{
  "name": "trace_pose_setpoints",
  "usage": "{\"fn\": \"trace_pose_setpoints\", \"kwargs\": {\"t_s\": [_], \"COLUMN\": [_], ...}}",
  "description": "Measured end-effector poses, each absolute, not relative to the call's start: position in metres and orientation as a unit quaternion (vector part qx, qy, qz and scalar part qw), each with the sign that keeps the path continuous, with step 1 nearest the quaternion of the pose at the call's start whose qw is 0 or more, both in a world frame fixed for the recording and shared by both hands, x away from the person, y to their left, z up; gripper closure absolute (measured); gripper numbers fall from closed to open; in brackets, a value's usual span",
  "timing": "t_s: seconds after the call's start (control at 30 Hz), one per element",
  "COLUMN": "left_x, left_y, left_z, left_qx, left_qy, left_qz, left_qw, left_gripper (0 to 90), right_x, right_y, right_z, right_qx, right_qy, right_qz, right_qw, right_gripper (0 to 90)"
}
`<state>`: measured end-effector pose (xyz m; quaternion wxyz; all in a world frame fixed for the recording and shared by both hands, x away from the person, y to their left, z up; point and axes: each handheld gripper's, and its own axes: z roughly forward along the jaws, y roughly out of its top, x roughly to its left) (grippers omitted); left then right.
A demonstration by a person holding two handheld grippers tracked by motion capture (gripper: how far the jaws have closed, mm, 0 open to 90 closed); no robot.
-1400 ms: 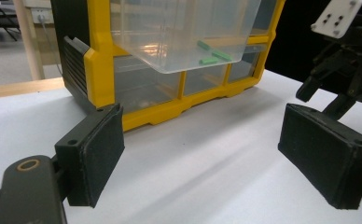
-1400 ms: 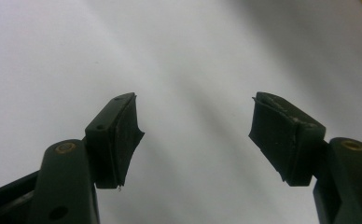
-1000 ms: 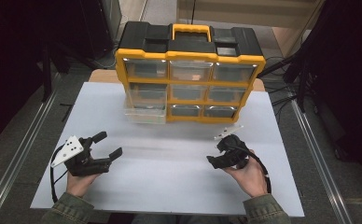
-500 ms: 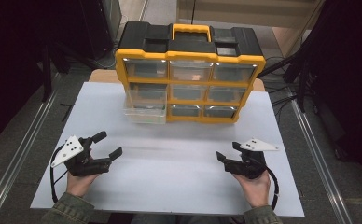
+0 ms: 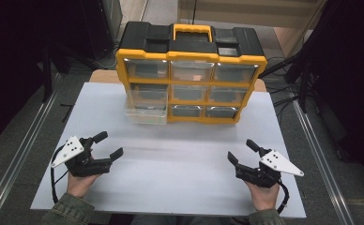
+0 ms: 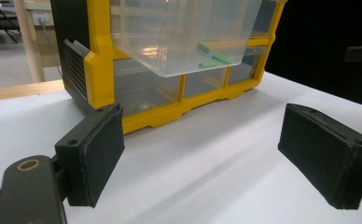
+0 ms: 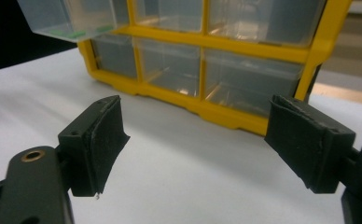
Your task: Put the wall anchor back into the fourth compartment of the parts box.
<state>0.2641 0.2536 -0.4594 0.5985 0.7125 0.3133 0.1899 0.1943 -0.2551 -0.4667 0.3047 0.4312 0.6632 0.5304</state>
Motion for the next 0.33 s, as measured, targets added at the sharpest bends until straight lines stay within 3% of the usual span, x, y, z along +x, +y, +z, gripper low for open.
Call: {"fn": "trace_pose_setpoints", "kwargs": {"t_s": [0.33], "left_x": [0.2656], "left_y": [0.2526], "left_z": [-0.4598], "left_qx": [0.712], "left_qy": [0.315], "left_qz": [0.189], "left_qw": [0.598], "left_gripper": [13.6], "right_x": [0.1904], "right_y": [-0.2548], "right_z": [-0.4709], "right_qx": [0.44], "right_qy": [0.633], "right_qz": [0.554], "right_qw": [0.315], "right_gripper": [15.3]}}
